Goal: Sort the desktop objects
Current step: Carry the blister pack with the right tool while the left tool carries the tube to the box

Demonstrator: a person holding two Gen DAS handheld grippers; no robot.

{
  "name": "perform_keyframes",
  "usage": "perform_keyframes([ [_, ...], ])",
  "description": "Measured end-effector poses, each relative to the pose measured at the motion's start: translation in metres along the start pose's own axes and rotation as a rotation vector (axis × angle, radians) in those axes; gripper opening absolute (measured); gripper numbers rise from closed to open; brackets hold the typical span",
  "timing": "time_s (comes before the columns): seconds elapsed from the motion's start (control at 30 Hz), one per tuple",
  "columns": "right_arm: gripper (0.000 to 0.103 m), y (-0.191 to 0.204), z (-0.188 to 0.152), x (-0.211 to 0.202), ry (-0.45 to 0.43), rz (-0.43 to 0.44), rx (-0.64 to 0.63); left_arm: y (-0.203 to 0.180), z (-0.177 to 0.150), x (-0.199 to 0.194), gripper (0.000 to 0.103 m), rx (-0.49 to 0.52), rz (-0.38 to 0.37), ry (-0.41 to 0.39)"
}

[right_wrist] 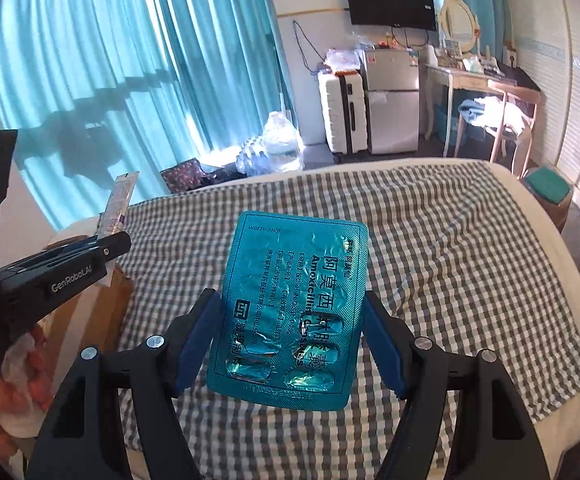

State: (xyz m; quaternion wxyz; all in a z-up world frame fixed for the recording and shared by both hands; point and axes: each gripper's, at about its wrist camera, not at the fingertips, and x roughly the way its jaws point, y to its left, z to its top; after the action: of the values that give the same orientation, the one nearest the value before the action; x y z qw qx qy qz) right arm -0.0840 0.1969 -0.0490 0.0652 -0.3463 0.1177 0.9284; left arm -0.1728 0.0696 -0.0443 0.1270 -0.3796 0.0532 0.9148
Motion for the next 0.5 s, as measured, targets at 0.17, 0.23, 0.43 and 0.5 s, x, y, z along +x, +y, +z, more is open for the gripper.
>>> perform_keyframes([
  [0.17, 0.071, 0.022, -0.001, -0.040, -0.037, 0.038, -0.014, 0.018, -0.012, -0.048, 0.025, -0.020, 0.007, -0.056],
  [0.23, 0.071, 0.037, -0.002, -0.053, -0.058, 0.034, -0.038, 0.029, -0.014, -0.064, 0.025, -0.046, 0.007, -0.069],
  [0.43, 0.071, 0.088, -0.001, -0.069, -0.064, 0.116, -0.085, 0.077, -0.022, -0.096, 0.025, -0.117, 0.049, -0.106],
  [0.5, 0.071, 0.111, -0.002, -0.067, -0.050, 0.148, -0.114, 0.099, -0.023, -0.102, 0.025, -0.141, 0.077, -0.109],
])
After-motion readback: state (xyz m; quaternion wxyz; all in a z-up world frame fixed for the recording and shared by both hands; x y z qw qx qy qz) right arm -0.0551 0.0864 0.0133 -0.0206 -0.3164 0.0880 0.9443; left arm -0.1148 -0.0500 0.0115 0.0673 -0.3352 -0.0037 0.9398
